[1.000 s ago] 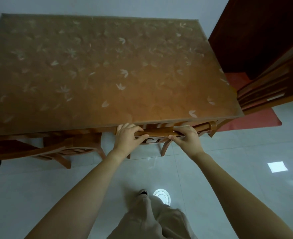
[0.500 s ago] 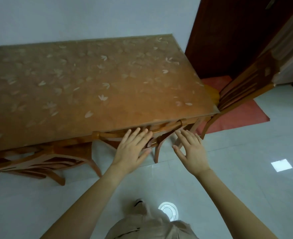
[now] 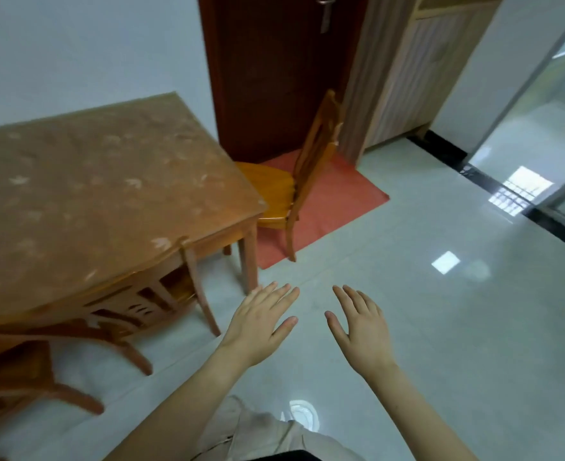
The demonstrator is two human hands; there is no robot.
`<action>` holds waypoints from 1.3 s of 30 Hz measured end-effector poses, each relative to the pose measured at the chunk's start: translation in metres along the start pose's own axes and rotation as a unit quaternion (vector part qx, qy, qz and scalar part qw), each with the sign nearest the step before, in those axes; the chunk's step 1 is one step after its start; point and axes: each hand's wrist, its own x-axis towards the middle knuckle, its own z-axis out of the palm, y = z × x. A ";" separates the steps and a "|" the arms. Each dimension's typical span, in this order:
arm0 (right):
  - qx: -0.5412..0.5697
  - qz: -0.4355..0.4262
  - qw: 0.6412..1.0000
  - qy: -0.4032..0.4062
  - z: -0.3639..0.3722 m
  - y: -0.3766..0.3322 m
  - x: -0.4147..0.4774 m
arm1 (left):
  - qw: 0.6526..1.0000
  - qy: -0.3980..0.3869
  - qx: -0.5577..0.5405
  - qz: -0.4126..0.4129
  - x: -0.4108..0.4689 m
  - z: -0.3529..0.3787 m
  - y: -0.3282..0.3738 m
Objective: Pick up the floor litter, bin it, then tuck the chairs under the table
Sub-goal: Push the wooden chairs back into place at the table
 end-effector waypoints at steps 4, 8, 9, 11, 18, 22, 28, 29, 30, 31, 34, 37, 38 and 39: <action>0.001 0.045 0.998 0.034 -0.034 0.055 0.008 | 0.999 0.006 -0.011 0.048 0.059 0.005 0.048; 0.009 0.071 0.995 0.069 -0.059 0.095 0.033 | 0.997 0.012 -0.009 0.076 0.120 0.006 0.073; 0.011 0.074 0.994 0.076 -0.062 0.105 0.043 | 0.997 0.014 -0.007 0.079 0.136 0.008 0.075; 0.015 0.083 0.993 0.085 -0.065 0.123 0.063 | 0.996 0.008 -0.005 0.084 0.166 0.013 0.077; 0.003 0.106 0.992 0.064 -0.059 0.180 0.163 | 0.994 -0.012 -0.008 0.110 0.284 0.045 0.052; -0.007 0.110 0.991 0.069 -0.073 0.207 0.247 | 0.993 -0.009 -0.008 0.118 0.374 0.040 0.029; -0.003 0.083 0.993 0.088 -0.107 0.233 0.368 | 0.995 0.036 -0.006 0.095 0.505 0.007 0.005; -0.001 0.076 0.993 0.089 -0.110 0.238 0.386 | 0.995 0.040 -0.007 0.088 0.523 0.007 0.002; 0.001 0.068 0.994 0.087 -0.112 0.244 0.403 | 0.996 0.042 -0.011 0.079 0.539 0.008 0.000; 0.004 0.061 0.995 0.085 -0.112 0.252 0.421 | 0.996 0.045 -0.018 0.070 0.555 0.011 -0.002; 0.010 0.037 0.996 0.076 -0.110 0.280 0.474 | 0.997 0.048 -0.033 0.044 0.594 0.028 -0.005; 0.010 -0.002 0.999 0.046 -0.104 0.312 0.529 | 0.998 0.051 -0.022 0.003 0.629 0.051 -0.008; 0.010 -0.017 0.999 0.036 -0.102 0.324 0.549 | 0.998 0.053 -0.021 -0.014 0.642 0.056 -0.008; 0.008 -0.035 0.999 0.026 -0.102 0.336 0.569 | 0.998 0.057 -0.023 -0.032 0.654 0.061 -0.008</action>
